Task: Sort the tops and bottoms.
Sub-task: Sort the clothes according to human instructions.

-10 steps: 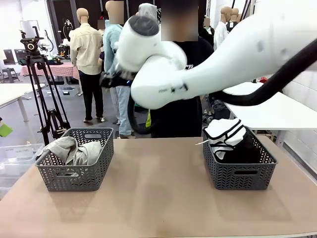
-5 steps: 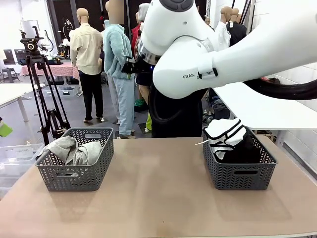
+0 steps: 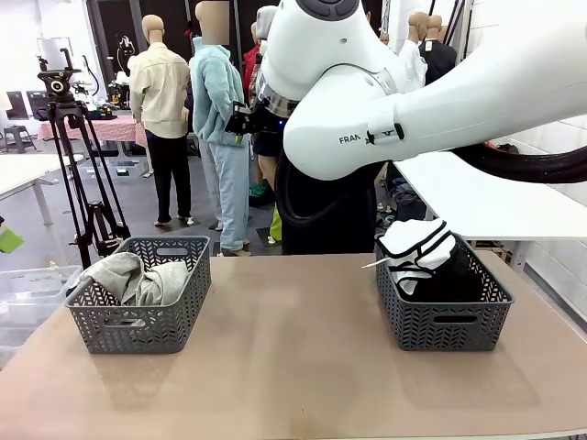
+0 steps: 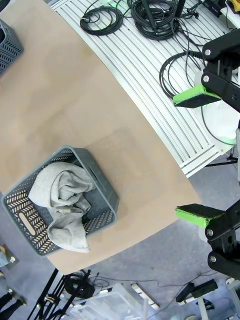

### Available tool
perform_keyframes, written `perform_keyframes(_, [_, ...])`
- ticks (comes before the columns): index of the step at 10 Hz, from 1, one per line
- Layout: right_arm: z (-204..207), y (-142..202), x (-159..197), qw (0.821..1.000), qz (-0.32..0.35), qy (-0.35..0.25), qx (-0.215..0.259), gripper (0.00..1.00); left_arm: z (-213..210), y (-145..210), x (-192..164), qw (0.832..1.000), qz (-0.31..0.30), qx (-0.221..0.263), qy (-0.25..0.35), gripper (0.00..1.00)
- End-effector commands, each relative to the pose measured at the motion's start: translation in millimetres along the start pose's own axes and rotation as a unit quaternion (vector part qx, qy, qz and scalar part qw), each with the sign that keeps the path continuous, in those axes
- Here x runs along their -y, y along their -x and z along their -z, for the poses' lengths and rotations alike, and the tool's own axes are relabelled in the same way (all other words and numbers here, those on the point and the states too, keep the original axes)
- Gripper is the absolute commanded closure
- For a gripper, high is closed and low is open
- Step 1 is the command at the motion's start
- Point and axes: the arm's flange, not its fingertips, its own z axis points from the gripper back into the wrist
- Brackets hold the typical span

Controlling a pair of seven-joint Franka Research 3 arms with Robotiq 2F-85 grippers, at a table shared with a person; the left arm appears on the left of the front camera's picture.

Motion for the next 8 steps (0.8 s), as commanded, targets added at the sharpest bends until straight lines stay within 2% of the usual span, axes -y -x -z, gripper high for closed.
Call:
perform_keyframes(1, [0.3,-0.9,-0.3,1.000,0.002,-0.001,-0.001,0.00,-1.9,0.4,-0.2,1.000,0.000,-0.004,0.002,0.00])
perform_keyframes(8, [0.3,-0.9,-0.3,1.000,0.002,-0.001,-0.001,0.00,-1.9,0.4,-0.2,1.000,0.000,-0.004,0.002,0.00])
